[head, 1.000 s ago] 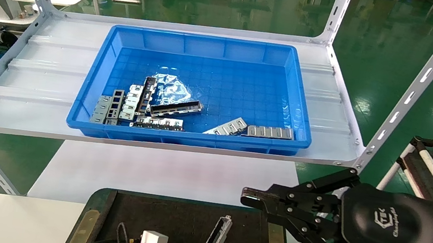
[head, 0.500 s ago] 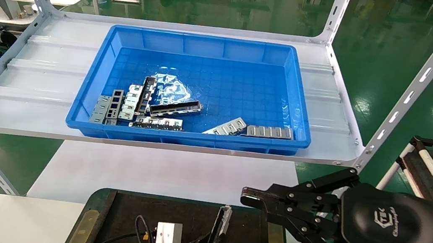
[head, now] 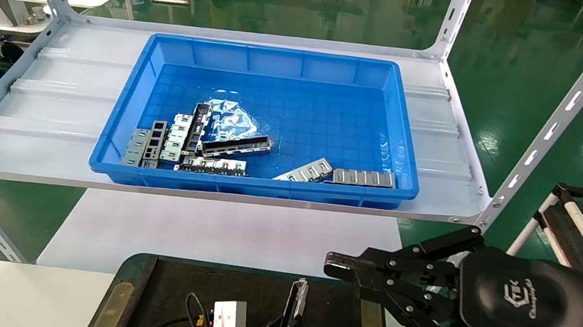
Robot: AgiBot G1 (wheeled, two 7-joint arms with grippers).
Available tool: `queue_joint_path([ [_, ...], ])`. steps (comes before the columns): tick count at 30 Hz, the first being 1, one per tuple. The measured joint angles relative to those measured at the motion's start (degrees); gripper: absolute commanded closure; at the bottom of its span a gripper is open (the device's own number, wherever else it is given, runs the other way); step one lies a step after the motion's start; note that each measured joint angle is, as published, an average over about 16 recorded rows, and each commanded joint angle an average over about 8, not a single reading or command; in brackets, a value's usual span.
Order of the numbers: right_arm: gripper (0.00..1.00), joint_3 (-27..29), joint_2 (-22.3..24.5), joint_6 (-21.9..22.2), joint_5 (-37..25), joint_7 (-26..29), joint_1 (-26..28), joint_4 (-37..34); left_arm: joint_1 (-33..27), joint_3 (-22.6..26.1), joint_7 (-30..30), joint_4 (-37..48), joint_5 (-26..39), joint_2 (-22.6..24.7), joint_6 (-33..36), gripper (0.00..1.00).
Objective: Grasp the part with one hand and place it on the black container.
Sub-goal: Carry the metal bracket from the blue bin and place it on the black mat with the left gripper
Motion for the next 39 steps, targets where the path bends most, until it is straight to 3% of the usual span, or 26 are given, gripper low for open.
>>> queue_joint_path([
  [10,1.0,0.0,0.0,0.0,0.0,0.0,0.0,0.0,-0.4,2.6,-3.3,0.7,0.5,0.2,-3.4,1.0],
  [13,0.93,0.0,0.0,0.0,0.0,0.0,0.0,0.0,-0.6,3.5,-4.5,0.7,0.9,0.3,-4.4,0.97],
  [14,0.87,0.0,0.0,0.0,0.0,0.0,0.0,0.0,-0.6,3.8,-5.0,0.7,1.1,0.2,-4.7,0.96],
  [17,0.5,0.0,0.0,0.0,0.0,0.0,0.0,0.0,-0.8,4.6,-6.3,0.7,1.7,0.2,-5.4,0.84],
  [20,0.15,0.0,0.0,0.0,0.0,0.0,0.0,0.0,-1.0,5.4,-7.6,0.7,2.4,0.2,-6.1,0.49],
  [22,0.0,0.0,0.0,0.0,0.0,0.0,0.0,0.0,-1.1,5.9,-8.5,0.7,2.9,0.2,-6.5,0.27],
  [24,0.0,0.0,0.0,0.0,0.0,0.0,0.0,0.0,-1.2,6.3,-9.4,0.7,3.5,0.2,-6.9,0.08],
  [26,0.0,0.0,0.0,0.0,0.0,0.0,0.0,0.0,-1.3,6.8,-10.4,0.7,4.2,0.2,-7.3,0.0],
  [39,0.0,0.0,0.0,0.0,0.0,0.0,0.0,0.0,-2.3,8.8,-16.4,0.1,8.9,-0.1,-8.8,0.0],
])
